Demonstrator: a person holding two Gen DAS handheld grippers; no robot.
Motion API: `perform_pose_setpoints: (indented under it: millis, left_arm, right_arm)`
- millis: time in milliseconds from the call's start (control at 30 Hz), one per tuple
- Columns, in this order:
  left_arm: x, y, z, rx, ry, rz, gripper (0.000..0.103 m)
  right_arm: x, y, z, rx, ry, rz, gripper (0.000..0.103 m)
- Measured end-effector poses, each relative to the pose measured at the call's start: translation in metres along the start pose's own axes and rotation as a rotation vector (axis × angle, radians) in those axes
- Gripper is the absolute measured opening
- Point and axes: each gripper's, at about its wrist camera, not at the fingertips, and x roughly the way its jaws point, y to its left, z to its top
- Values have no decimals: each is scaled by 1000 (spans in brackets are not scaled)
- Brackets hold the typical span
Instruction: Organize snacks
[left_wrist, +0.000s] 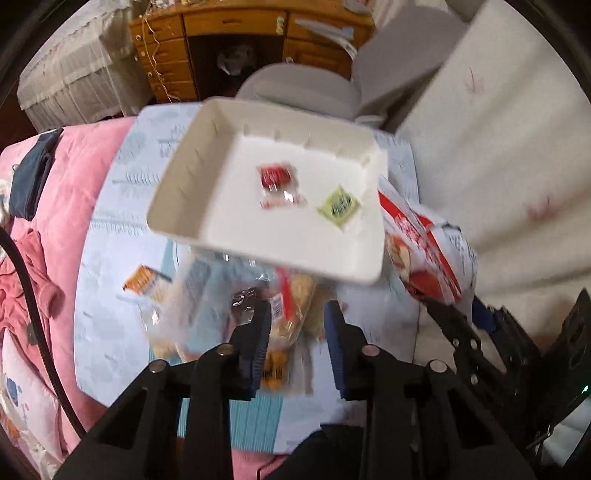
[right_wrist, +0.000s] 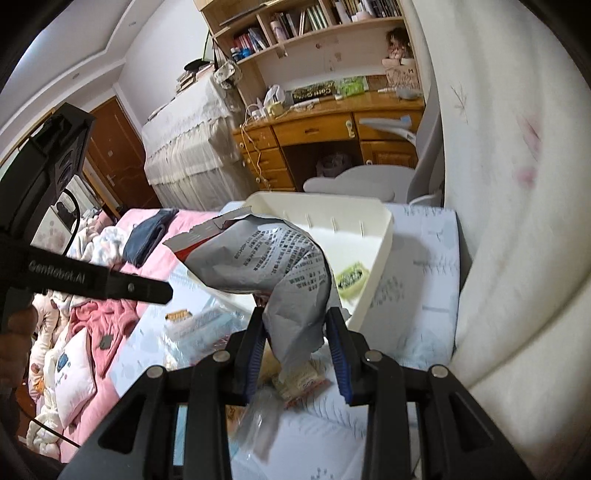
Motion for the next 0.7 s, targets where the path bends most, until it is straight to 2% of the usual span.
perform_pose_setpoints:
  millis: [133, 300, 333, 400, 700]
  left_arm:
    - [1, 21, 24, -37, -52, 7, 26]
    - [9, 35, 32, -48, -55, -38, 26]
    - [10, 36, 32, -45, -54, -40, 26]
    - [13, 38, 30, -44, -53, -45, 26]
    - [15, 52, 13, -76, -61, -71, 26]
  right_arm:
    - [14, 4, 15, 6, -25, -14, 33]
    - [30, 6, 26, 37, -41, -23, 36]
    - [35, 5, 28, 47, -32, -30, 41]
    - [47, 4, 29, 60, 3, -42, 63]
    - [55, 2, 16, 128, 50, -11, 64]
